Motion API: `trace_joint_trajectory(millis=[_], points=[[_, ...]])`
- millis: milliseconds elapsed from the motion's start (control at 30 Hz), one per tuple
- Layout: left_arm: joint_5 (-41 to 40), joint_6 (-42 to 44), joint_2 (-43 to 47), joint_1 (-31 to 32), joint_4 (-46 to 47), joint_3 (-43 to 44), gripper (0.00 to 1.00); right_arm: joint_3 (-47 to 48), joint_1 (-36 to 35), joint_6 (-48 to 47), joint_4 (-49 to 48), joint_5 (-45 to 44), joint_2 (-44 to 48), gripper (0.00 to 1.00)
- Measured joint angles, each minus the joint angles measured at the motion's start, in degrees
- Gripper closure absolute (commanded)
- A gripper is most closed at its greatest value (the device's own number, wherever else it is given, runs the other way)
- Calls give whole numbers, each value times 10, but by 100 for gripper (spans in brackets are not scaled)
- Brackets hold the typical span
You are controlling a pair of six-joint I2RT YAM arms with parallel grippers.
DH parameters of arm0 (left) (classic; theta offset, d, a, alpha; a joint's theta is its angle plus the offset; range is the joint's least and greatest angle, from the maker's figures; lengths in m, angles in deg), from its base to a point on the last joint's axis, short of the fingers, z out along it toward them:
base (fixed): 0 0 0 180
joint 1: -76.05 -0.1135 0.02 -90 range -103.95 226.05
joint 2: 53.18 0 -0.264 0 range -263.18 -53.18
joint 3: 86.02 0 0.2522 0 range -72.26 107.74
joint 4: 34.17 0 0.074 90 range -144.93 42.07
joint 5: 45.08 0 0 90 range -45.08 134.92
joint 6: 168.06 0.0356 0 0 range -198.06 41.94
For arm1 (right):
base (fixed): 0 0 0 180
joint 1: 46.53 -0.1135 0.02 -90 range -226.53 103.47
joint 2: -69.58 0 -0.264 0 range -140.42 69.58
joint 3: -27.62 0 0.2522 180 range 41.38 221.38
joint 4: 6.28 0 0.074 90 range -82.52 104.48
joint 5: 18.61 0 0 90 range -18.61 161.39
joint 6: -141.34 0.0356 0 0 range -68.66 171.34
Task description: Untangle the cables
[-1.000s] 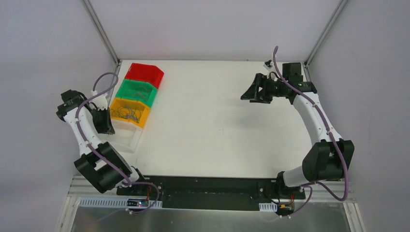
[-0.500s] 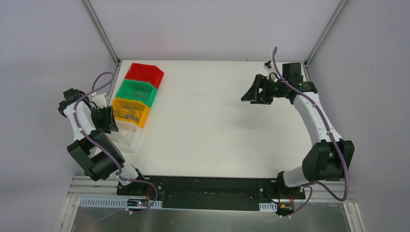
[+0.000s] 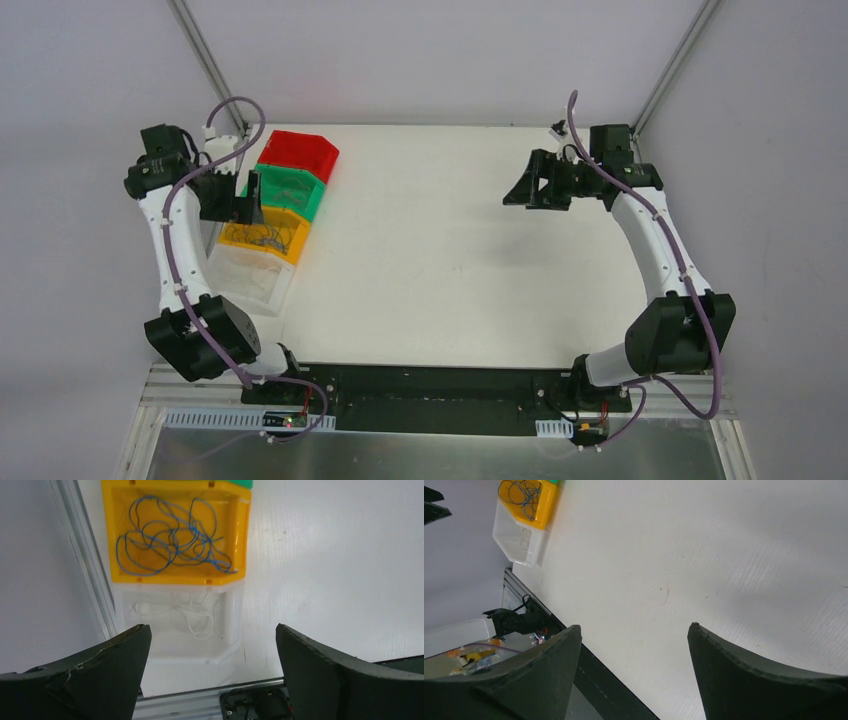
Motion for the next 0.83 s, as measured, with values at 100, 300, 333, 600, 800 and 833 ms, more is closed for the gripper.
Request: trace_joint_trajectory(millis=[100,300,333,600,800,833], points=[[0,-24,-28,59,-19,80,1,15,12,-24,16,-9,0,7],[-7,-78,-146,169,-63,286,1,26,64,-70,43,-45,0,1],[-7,-86,-171,186,-72,323,1,26,75,-75,47,-51,0,1],[-31,-199,-333,315,-87,435,1,-1,110,-97,72,-126,0,1],[-35,-248,-341,355,-82,328,1,-116,119,-114,85,-151,12,1],[-35,-251,-341,354,-80,307,1,-128,120,-116,89,-152,16,1]])
